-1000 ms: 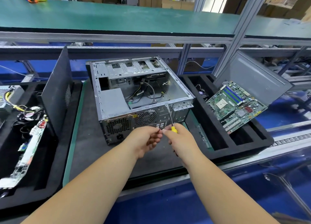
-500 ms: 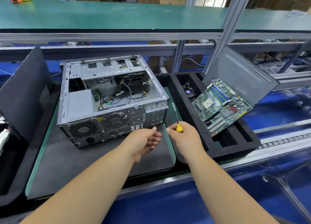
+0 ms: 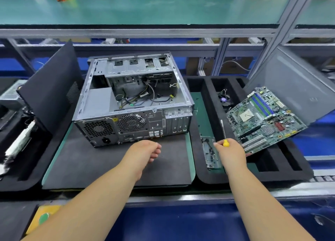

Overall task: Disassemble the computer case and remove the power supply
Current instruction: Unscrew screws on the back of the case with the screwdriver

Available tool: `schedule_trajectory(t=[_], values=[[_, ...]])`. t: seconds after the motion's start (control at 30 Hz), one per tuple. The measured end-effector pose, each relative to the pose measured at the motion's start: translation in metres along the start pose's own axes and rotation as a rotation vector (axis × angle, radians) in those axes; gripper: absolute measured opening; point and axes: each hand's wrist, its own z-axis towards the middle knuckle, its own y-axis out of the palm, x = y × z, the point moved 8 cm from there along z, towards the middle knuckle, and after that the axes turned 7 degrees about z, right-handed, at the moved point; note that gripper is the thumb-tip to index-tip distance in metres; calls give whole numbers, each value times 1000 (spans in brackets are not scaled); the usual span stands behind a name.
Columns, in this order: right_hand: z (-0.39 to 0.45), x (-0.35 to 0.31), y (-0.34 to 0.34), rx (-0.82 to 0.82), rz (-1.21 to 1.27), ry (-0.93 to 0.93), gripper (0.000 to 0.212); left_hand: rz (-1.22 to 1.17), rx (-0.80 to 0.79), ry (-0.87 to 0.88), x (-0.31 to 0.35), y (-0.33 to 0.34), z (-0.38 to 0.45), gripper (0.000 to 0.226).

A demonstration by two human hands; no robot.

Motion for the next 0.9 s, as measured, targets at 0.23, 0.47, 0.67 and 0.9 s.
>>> schedule_trajectory(t=[0.23,0.47,0.67,0.9], values=[[-1,-12,7,-23,2,-47,16,205,238,396,26,-52,-9,19],[-47,-100,50,-203,222,-262,13,471,602,723,60,-118,-35,17],[-98,-132,120,-422,224,-296,12,339,523,534,28,-143,-12,21],[-137,-121,180,-503,240,-150,10,96,272,302,-15,-144,23,18]])
